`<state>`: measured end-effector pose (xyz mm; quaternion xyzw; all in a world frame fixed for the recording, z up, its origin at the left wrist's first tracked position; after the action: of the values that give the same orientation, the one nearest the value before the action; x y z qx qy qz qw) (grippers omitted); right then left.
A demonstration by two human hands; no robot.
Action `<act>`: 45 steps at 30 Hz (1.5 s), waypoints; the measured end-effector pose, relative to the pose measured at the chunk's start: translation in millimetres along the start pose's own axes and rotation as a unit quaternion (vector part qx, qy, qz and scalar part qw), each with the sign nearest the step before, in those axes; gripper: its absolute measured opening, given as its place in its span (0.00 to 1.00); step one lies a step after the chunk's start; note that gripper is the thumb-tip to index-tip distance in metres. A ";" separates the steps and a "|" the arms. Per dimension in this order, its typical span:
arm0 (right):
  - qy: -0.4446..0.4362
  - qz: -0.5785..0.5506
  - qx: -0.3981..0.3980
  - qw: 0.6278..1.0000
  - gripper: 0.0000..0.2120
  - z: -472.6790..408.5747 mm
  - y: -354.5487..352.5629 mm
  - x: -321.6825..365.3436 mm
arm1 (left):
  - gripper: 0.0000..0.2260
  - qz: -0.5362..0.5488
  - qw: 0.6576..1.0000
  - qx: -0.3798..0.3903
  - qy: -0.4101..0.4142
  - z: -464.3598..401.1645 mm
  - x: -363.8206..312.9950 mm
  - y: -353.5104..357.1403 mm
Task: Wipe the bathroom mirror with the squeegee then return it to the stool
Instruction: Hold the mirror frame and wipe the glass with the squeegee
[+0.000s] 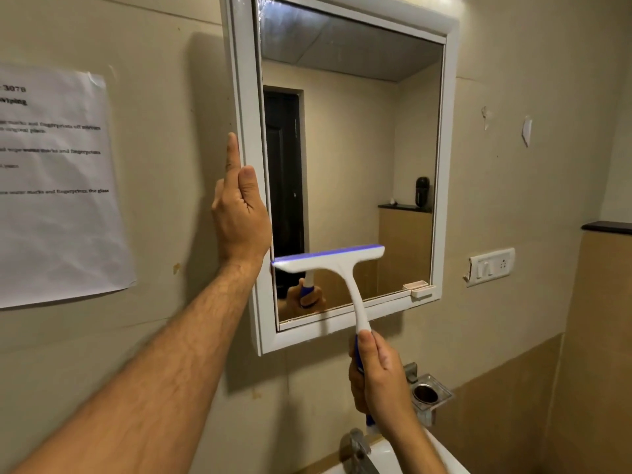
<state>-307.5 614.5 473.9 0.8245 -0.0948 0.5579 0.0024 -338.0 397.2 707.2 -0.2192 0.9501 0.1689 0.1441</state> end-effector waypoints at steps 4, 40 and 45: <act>0.021 0.028 -0.012 0.999 0.23 17.6 -5.2 -19.9 | 0.19 0.011 1.000 -0.011 -0.001 1.3 -0.1 -3.0; -0.097 0.001 -0.093 0.991 0.20 -56.4 -25.1 120.0 | 0.19 -0.018 1.000 0.007 -0.023 13.1 1.9 -1.7; -0.142 0.007 -0.116 0.983 0.22 -112.6 -28.0 230.6 | 0.20 -0.018 1.000 0.008 -0.009 9.9 -2.2 -2.8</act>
<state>-323.7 618.9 731.5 0.8888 -0.1639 0.4203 0.0811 -332.8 399.4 698.3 -0.2337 0.9460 0.1607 0.1569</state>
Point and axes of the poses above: each hand's wrist, its own z-axis away from the middle knuckle, its own y-axis out of the palm, x = y × z, the point moved 10 cm from there along -z, towards the middle knuckle, and after that the axes turned 13 degrees about z, right-handed, at the moved point
